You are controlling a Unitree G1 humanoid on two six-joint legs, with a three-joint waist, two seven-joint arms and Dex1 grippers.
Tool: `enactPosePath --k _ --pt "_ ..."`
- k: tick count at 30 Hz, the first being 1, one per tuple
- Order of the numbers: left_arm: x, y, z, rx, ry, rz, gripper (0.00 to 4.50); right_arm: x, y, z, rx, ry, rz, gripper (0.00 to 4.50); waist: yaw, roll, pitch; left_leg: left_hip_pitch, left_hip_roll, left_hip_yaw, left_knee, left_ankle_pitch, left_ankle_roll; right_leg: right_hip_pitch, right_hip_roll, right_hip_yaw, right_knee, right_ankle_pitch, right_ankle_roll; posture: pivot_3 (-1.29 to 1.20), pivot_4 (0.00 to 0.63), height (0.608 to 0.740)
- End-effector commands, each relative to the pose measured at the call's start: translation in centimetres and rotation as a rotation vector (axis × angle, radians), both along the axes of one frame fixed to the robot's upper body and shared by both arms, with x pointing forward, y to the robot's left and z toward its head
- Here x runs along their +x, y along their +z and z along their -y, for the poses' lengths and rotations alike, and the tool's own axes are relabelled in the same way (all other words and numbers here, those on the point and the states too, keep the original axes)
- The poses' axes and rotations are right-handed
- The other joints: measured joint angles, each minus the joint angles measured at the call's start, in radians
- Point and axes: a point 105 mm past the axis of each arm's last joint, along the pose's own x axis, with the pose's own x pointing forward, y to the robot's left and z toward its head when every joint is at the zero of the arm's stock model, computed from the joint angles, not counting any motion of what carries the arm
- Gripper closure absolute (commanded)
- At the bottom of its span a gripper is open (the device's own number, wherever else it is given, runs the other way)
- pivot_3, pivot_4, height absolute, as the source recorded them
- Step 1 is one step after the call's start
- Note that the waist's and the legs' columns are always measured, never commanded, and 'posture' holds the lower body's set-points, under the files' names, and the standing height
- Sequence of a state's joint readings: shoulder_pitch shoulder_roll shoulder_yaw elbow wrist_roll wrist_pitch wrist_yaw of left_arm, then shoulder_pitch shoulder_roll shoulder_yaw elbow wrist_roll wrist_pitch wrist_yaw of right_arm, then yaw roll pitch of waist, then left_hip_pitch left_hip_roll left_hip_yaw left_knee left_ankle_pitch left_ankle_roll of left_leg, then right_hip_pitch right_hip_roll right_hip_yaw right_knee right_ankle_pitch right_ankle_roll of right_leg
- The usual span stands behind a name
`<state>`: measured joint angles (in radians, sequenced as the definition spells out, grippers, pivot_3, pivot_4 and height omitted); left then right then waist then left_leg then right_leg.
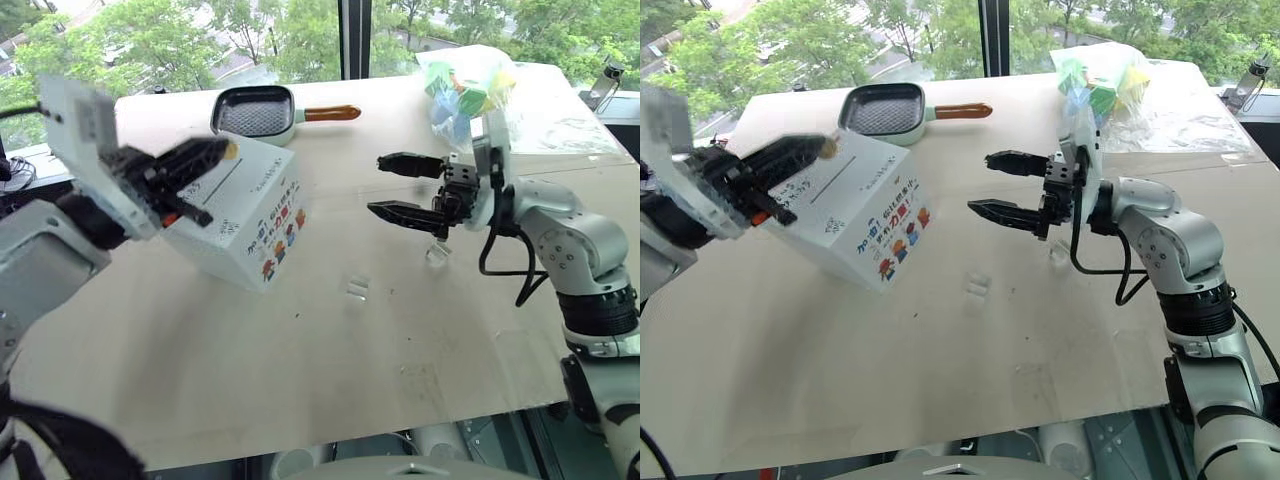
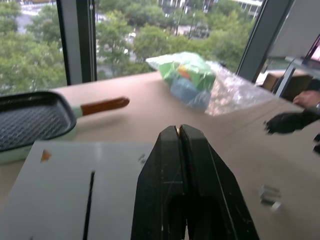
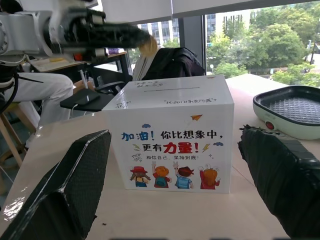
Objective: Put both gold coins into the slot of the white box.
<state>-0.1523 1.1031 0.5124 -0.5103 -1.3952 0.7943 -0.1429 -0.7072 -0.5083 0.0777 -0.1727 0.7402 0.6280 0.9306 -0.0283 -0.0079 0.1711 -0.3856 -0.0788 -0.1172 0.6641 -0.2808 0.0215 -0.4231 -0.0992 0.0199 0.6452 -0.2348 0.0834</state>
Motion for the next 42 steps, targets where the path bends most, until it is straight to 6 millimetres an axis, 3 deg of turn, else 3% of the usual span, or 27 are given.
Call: enactPosePath --k 1,16,34,42 --pt "0.1 0.7 -0.8 0.029 0.003 0.041 4.5 -0.7 1.3 -0.8 -0.004 0.013 0.072 0.05 0.003 0.0 0.0 0.0 0.0 0.0 0.0 0.0 0.0 0.0 0.0 0.0 0.0 0.0 0.0 0.0 0.15 0.721" --pt "1.5 -2.0 -2.8 -0.001 -0.012 -0.052 4.5 -0.5 1.0 -1.0 -0.003 -0.038 0.079 0.05 0.011 0.0 0.0 -0.011 -0.001 -0.001 0.001 0.0 0.0 -0.011 -0.002 -0.001 0.001 0.0 0.0 0.0 0.15 0.721" --pt "2.6 -3.0 -2.5 0.019 0.007 -0.086 4.5 -0.6 0.4 -0.9 -0.001 -0.052 0.076 0.05 0.012 0.0 0.0 -0.011 -0.002 -0.001 0.005 0.0 0.0 -0.01 -0.003 -0.001 0.007 0.0 0.0 0.0 0.15 0.721" --pt "3.3 -3.5 -3.3 0.029 0.076 -0.104 4.5 -0.6 0.4 -0.8 0.005 -0.063 0.079 0.05 0.011 0.0 -0.001 -0.009 -0.002 -0.001 0.006 0.001 -0.002 -0.011 -0.003 -0.001 0.012 0.0 0.0 0.0 0.15 0.721"
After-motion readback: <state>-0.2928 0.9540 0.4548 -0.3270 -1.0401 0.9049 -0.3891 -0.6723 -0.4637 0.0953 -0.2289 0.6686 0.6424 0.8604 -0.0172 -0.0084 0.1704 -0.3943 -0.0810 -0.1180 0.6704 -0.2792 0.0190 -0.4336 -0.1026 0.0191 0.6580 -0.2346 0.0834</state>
